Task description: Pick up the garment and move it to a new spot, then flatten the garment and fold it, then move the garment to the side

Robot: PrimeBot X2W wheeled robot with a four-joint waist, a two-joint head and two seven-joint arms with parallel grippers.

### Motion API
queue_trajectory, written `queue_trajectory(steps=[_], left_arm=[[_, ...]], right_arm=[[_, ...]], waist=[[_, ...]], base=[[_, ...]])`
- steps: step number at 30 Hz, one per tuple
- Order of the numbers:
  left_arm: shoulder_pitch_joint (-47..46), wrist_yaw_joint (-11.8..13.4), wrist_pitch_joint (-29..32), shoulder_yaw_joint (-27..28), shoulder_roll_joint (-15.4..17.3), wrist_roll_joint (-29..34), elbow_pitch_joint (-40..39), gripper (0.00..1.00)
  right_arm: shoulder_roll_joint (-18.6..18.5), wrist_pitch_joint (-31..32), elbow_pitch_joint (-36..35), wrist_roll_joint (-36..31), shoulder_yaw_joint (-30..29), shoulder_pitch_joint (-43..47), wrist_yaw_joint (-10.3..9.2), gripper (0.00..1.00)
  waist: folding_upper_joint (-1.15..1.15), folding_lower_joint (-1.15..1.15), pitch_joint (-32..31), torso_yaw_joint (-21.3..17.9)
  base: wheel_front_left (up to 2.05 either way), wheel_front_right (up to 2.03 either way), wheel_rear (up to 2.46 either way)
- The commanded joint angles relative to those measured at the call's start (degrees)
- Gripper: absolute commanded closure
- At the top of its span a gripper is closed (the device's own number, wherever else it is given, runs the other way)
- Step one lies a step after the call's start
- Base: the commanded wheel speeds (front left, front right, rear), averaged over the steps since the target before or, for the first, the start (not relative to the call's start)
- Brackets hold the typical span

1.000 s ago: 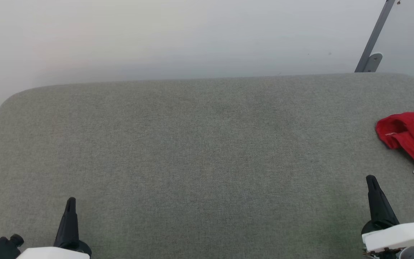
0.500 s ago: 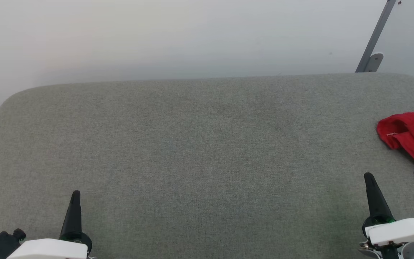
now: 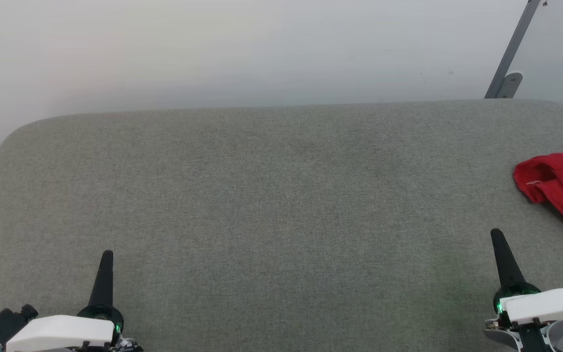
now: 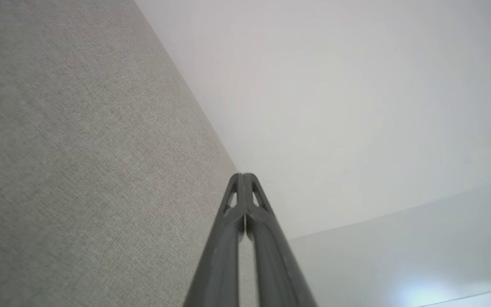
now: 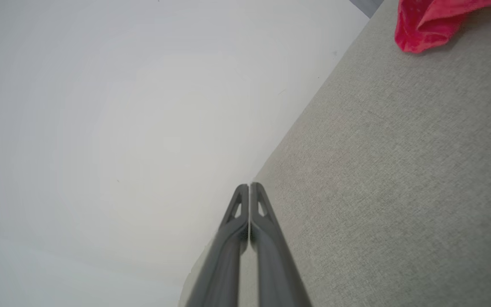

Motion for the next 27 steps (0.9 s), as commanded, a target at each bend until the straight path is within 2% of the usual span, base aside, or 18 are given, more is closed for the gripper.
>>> queue_trajectory(steps=[1,27], left_arm=[[-1.1,-0.2,0.3,0.2,0.0,-1.4,-0.2,1.00],[-4.3,-0.2,4.0,0.5,-1.0,-13.3,1.7,1.00]], right_arm=[[0.1,0.4,-0.3,1.2,-0.2,-1.1,0.01,1.00],[1.9,4.1,1.4,14.1,-1.2,-3.3,0.00,1.00]], waist=[[0.00,0.00,0.0,0.0],[0.00,0.00,0.1,0.3]], base=[[0.00,0.00,0.00],[0.00,0.00,0.00]])
